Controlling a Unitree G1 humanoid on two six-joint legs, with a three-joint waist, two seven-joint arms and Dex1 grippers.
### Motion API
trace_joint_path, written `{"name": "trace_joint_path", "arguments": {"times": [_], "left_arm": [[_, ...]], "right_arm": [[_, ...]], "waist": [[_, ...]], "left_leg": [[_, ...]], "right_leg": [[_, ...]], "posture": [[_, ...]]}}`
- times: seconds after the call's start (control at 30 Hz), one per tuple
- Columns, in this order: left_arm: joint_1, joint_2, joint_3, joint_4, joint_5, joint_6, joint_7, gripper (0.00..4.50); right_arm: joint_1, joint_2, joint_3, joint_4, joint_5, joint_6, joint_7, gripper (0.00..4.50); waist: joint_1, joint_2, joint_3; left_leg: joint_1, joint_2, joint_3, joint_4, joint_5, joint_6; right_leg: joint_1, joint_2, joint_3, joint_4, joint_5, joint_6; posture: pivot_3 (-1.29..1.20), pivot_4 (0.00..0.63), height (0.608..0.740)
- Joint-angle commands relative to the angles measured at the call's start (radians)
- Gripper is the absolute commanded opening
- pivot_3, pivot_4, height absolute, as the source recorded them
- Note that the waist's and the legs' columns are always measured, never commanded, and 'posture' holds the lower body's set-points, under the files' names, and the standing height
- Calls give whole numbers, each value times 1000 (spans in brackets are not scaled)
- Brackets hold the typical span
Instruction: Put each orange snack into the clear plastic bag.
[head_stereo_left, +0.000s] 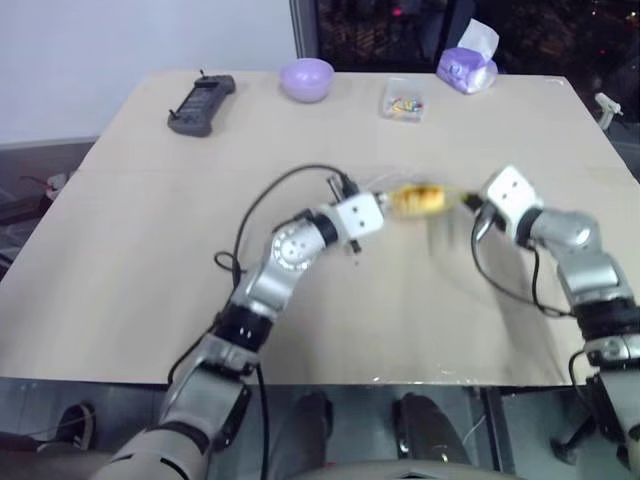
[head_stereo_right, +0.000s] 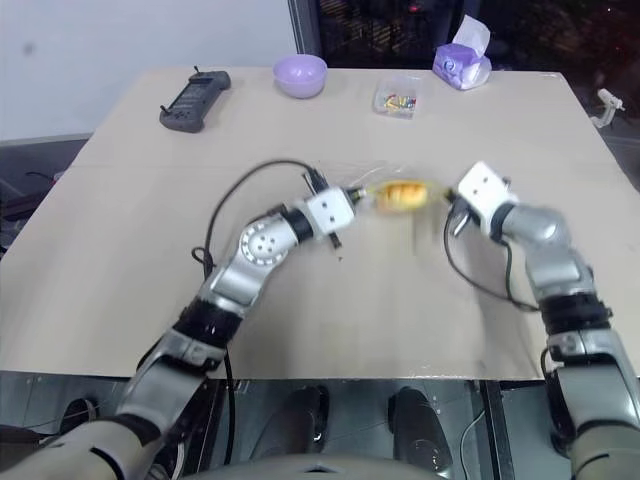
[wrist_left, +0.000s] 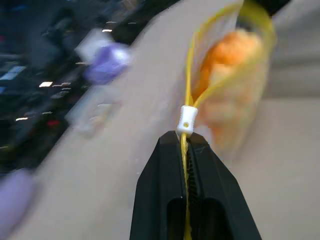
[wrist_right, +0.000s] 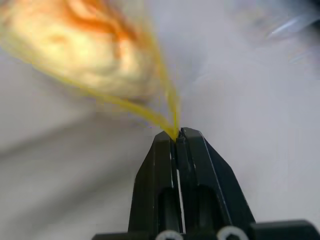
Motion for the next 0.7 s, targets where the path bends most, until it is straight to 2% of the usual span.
{"name": "trace_joint_path", "arguments": {"times": [0.03,0.2,0.37,0.47,0.53,0.7], "left_arm": [[-141,-9,86,41,-28,-54,91,0],[-176,-2,89,62,-42,-86,75,0],[-58,-5,42,13,-51,-105,10,0],[10,-4,24,-32,-58,-90,-34,0],[38,-3,21,-59,-62,-74,-51,0],[58,-2,28,-105,-59,-42,-67,0]], "right_arm": [[-105,-38,-79,-37,17,-29,-49,43],[-106,-69,-64,-87,30,-1,15,43],[9,-89,-26,-193,39,40,105,43],[83,-109,-11,-281,70,110,186,844],[120,-136,4,-330,63,138,226,1611],[143,-192,-2,-454,114,230,333,1611]], "waist": [[1,0,0],[2,0,-1],[1,0,-1],[0,0,-1],[0,0,-1],[0,0,-1]], "left_leg": [[0,0,0,0,0,0],[-2,0,2,-4,2,-4],[-2,-1,2,-5,2,-4],[-2,-1,2,-4,2,-4],[-2,-1,2,-3,2,-3],[-1,-1,1,-1,0,0]], "right_leg": [[0,0,0,0,0,0],[1,-2,0,-7,0,0],[0,-2,1,-7,0,0],[-2,-2,1,-5,0,0],[-2,-2,1,-4,0,0],[-1,-2,1,-1,0,0]], "posture": [[0,150,736],[0,150,736],[0,150,736],[0,150,736],[0,150,736],[0,150,736]]}}
